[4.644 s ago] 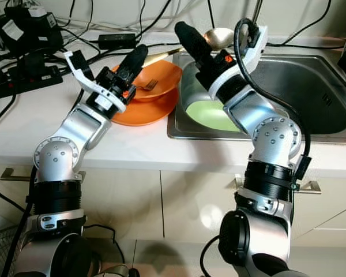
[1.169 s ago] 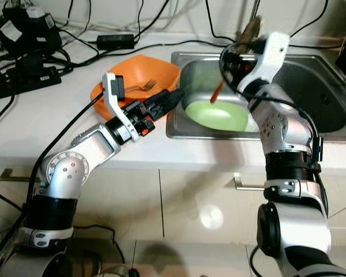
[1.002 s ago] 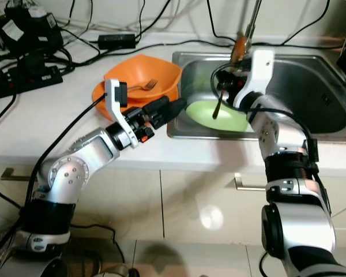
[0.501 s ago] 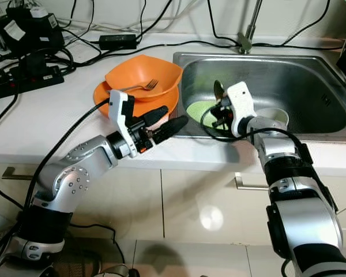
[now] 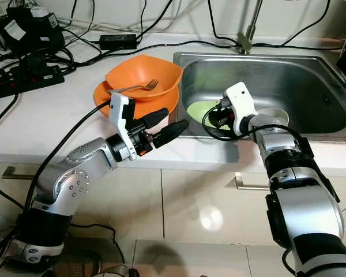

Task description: Kitchen organization

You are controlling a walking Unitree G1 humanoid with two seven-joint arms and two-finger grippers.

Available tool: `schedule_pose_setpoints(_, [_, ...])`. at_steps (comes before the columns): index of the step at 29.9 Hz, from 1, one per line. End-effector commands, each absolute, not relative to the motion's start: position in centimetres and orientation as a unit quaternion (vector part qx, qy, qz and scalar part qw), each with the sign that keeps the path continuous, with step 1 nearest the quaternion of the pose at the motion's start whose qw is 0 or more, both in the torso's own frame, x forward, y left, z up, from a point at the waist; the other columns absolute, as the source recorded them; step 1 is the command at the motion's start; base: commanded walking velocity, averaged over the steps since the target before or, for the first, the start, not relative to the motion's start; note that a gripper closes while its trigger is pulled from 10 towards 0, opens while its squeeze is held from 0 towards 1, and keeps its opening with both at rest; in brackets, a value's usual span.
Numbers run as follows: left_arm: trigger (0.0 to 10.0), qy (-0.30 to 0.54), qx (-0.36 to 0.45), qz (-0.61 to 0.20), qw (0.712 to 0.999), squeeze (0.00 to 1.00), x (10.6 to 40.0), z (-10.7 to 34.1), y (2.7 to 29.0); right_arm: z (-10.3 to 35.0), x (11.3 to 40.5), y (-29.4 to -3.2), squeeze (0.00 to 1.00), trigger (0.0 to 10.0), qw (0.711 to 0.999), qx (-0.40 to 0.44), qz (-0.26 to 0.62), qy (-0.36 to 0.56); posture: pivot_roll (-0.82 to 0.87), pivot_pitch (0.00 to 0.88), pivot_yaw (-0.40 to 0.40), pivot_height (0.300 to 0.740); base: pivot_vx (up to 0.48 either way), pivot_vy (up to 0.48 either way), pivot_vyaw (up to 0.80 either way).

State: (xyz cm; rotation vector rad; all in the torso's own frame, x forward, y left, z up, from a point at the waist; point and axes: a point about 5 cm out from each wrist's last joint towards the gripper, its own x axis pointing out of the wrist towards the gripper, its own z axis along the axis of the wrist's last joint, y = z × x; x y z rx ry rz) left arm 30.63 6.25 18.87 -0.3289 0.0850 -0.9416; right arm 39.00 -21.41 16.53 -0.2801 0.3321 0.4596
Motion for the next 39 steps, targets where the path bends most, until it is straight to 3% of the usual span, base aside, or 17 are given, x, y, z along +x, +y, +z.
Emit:
schedule_pose_setpoints(1, [10.0,0.032,-0.144,-0.455,0.878,0.0,30.5,19.2,6.3,16.9,39.2,-21.2,1.0,10.0,0.95,-0.13,0.233,0.161,0.04,0.05,0.01,0.74,0.0,0.0,0.0])
schedule_pose_setpoints(12, [10.0,0.021,-0.13,-0.443,0.887,0.0,30.9,19.5,6.5,18.1,39.6,-20.5,1.0,10.0,0.96,-0.065,0.238,0.133,0.03,0.047,0.008,0.74,0.0,0.0,0.0])
schedule_pose_setpoints(21, [10.0,-0.019,-0.124,-0.411,0.903,0.0,31.7,20.8,7.3,20.9,39.7,-18.5,1.0,10.0,0.963,0.026,0.265,0.028,0.03,0.048,0.018,0.74,0.0,0.0,0.0])
schedule_pose_setpoints(26, [10.0,-0.075,-0.119,-0.342,0.929,0.0,33.3,22.7,8.7,22.5,38.2,-15.8,0.98,10.0,0.951,0.079,0.296,-0.035,0.03,0.049,0.03,0.74,0.0,0.0,0.0])
schedule_pose_setpoints(27, [10.0,-0.082,-0.119,-0.318,0.937,0.0,33.7,22.9,9.2,22.7,37.8,-15.3,0.37,10.0,0.949,0.086,0.301,-0.04,0.03,0.05,0.032,0.74,0.0,0.0,0.0])
schedule_pose_setpoints(28, [10.0,-0.082,-0.119,-0.318,0.937,0.0,33.7,22.9,9.2,22.7,37.8,-15.3,0.37,10.0,0.949,0.086,0.301,-0.04,0.03,0.05,0.032,0.74,0.0,0.0,0.0])
schedule_pose_setpoints(29, [10.0,-0.085,-0.119,-0.286,0.947,0.0,34.3,23.0,9.9,22.8,37.4,-14.9,0.0,10.0,0.946,0.094,0.306,-0.045,0.02,0.051,0.034,0.74,0.0,0.0,0.0])
schedule_pose_setpoints(31, [10.0,-0.085,-0.119,-0.286,0.947,0.0,34.3,23.0,9.9,22.8,37.4,-14.9,0.0,10.0,0.946,0.094,0.306,-0.045,0.02,0.051,0.034,0.74,0.0,0.0,0.0])
schedule_pose_setpoints(34, [10.0,-0.076,-0.137,-0.199,0.967,0.0,35.4,22.6,12.0,22.8,35.9,-14.0,0.0,10.0,0.941,0.113,0.315,-0.054,0.02,0.053,0.039,0.74,0.0,0.0,0.0])
schedule_pose_setpoints(39, [10.0,-0.07,-0.158,-0.157,0.972,0.0,36.1,22.2,13.2,22.6,34.2,-13.5,0.0,10.0,0.938,0.129,0.319,-0.051,0.02,0.054,0.044,0.74,0.0,0.0,0.0])
